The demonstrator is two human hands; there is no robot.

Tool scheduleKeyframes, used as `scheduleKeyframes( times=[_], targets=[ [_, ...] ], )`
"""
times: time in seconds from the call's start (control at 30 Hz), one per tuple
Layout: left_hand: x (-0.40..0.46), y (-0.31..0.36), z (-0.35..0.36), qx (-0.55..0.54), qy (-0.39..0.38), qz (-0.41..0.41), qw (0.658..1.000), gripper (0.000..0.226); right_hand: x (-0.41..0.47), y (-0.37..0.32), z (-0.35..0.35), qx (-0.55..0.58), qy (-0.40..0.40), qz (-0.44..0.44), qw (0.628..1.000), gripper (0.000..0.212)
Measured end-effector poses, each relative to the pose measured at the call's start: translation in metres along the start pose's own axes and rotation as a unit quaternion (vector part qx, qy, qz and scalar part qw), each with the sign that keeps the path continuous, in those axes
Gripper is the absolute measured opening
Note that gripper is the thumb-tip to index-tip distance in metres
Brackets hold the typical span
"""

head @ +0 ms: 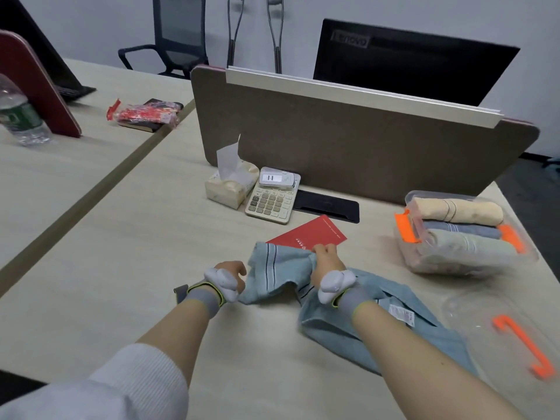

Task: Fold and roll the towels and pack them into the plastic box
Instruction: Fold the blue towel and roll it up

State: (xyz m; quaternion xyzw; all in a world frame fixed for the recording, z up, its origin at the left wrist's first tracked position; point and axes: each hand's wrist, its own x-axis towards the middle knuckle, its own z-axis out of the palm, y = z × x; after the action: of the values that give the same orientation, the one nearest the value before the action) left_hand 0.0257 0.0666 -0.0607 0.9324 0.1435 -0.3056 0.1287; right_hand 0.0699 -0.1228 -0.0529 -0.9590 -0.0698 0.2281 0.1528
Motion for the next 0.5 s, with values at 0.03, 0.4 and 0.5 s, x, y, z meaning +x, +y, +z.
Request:
scheduleKeyframes(
  times=[0.03,0.4,0.5],
  targets=[
    [0.001,0.000,0.005,0.006,-0.015,0.000,1.000,0.048,0.000,-0.001,0.004,-0.004,-0.010,-0.005,1.000,0.048],
    [0.038,-0.008,0.044,-0.056,0.001,-0.021,0.998,0.035,0.005,-0.037,0.038,-0.115,-0.049,-0.123,0.985,0.052],
    [0.042,-0.014,0.053,-0.073,0.000,-0.035,0.997,0.025,0.015,-0.040,0.039,-0.151,-0.040,-0.097,0.983,0.028]
  ],
)
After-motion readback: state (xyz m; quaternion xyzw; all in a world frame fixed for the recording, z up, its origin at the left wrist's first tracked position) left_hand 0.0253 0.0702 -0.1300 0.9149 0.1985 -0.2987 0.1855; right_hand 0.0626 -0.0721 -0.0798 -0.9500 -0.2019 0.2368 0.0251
